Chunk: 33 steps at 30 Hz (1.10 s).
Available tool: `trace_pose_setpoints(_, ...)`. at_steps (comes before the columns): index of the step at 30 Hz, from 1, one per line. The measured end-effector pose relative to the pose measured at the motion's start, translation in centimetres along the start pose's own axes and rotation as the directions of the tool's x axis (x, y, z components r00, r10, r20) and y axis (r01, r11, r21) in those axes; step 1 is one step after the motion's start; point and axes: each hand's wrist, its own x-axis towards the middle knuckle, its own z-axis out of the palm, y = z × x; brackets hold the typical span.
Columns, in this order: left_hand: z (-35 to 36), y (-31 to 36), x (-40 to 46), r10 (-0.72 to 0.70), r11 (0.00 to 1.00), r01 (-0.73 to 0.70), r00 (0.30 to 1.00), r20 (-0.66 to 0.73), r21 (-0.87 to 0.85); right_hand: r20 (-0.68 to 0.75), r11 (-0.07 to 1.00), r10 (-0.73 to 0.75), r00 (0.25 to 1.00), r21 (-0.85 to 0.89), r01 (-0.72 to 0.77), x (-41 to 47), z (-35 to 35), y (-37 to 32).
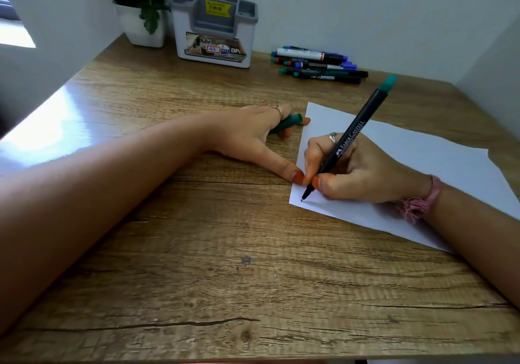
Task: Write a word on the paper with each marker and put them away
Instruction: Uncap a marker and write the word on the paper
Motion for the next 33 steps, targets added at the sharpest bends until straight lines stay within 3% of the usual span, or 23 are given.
trace_pose_setpoints(33,0.24,-0.54,0.47,0.029,1.0,-0.029,0.999,-0.026,-0.005,-0.039,0.999,-0.004,0.999,-0.05,0.002,0.21,-0.01,-0.08)
